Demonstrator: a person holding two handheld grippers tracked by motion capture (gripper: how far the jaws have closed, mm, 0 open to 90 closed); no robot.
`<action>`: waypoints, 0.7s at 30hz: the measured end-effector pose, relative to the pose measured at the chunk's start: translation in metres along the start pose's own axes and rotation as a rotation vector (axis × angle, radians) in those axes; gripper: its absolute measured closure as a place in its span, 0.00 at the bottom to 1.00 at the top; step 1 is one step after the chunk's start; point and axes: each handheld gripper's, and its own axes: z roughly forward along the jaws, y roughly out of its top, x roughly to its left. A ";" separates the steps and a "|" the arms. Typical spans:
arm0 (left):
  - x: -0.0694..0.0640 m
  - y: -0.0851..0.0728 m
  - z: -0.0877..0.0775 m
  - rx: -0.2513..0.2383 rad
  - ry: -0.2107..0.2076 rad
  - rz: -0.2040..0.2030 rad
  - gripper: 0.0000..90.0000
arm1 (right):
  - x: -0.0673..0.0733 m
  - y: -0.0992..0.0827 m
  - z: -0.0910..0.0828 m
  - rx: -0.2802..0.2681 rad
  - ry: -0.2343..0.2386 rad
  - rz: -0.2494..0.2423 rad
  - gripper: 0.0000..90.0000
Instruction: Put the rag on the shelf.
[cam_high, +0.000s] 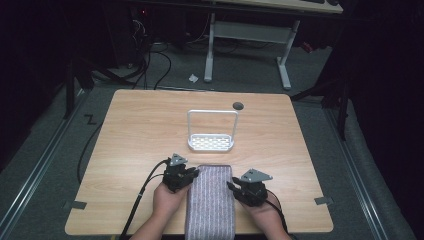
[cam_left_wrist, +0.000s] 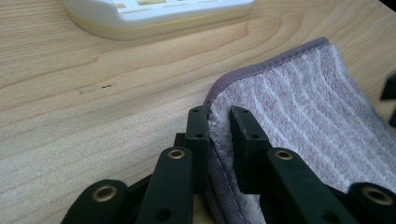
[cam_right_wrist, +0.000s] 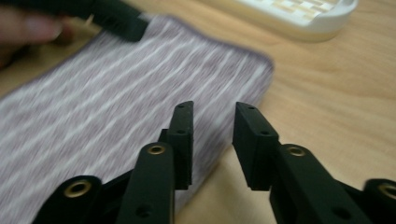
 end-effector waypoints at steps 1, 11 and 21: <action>0.000 0.000 0.000 0.000 0.000 0.000 0.87 | 0.000 0.000 0.000 0.000 0.000 0.000 0.74; 0.002 0.000 0.000 0.001 -0.013 -0.011 0.87 | -0.018 0.020 0.045 0.051 -0.041 0.116 0.59; -0.001 0.000 0.000 0.007 0.001 0.019 0.88 | -0.007 0.016 0.044 0.039 -0.017 0.062 0.88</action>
